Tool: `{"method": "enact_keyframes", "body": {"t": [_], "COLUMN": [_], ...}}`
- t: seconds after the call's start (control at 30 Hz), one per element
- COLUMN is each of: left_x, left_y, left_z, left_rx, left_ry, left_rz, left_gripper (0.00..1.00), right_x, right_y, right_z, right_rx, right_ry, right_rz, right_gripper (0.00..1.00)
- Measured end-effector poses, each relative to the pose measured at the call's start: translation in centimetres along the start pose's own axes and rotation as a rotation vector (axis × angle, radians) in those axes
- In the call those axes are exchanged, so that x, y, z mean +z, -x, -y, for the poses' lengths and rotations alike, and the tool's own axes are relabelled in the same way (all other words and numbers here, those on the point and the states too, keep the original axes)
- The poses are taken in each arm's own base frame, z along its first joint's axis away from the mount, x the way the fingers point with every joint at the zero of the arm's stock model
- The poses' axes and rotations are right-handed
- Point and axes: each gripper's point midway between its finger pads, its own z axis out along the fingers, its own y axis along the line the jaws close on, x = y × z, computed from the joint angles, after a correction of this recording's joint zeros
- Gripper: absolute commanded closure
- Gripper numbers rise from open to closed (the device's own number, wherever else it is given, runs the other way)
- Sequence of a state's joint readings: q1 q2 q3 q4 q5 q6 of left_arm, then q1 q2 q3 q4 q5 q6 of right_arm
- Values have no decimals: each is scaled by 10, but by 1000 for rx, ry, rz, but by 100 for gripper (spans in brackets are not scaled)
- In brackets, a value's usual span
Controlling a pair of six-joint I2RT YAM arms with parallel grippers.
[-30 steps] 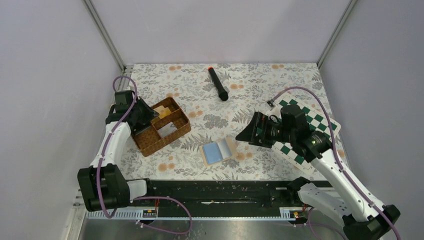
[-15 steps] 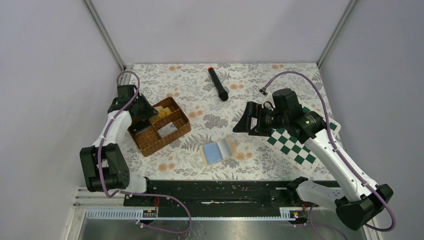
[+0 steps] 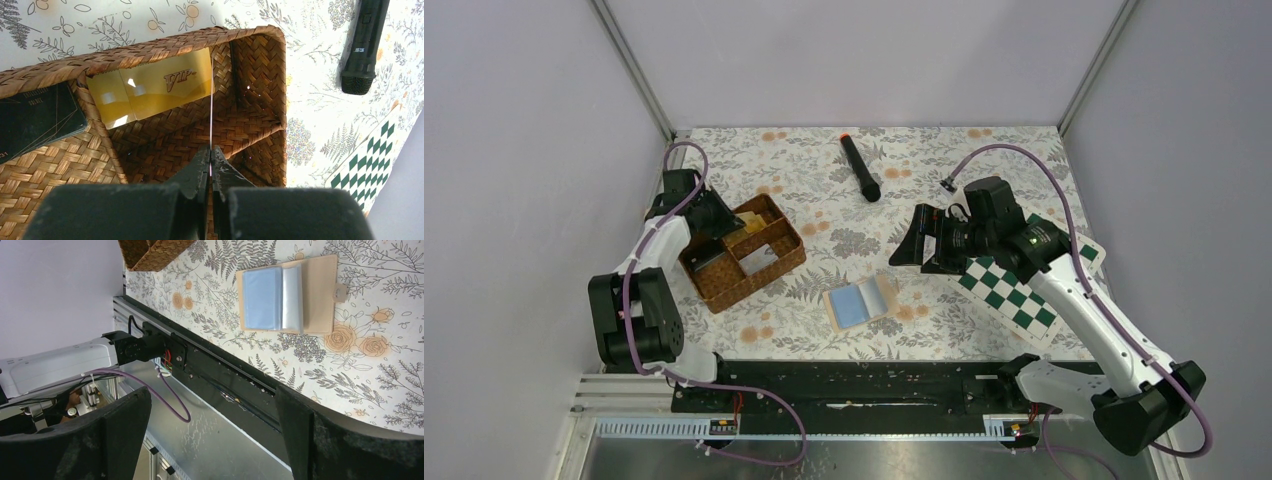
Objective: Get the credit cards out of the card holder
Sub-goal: Place the credit card in the storage box.
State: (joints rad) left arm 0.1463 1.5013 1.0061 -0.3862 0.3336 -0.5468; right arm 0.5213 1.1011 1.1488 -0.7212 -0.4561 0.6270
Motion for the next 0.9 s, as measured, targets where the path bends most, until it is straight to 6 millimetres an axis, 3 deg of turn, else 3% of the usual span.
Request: {"method": "enact_keyframes", "body": {"t": [0.67, 0.9], "left_x": [18, 13], "left_y": [6, 13], "left_z": [-15, -19], "left_rx": [23, 40], "left_ry": [33, 82], "left_rz": [-18, -14], "left_gripper": [98, 94], "right_x": [10, 15], "right_y": [4, 5], "right_z": [0, 1], "right_rx": [66, 87], "right_ry": [-7, -8], "right_rz": [-9, -23], "right_gripper": [1, 1]}}
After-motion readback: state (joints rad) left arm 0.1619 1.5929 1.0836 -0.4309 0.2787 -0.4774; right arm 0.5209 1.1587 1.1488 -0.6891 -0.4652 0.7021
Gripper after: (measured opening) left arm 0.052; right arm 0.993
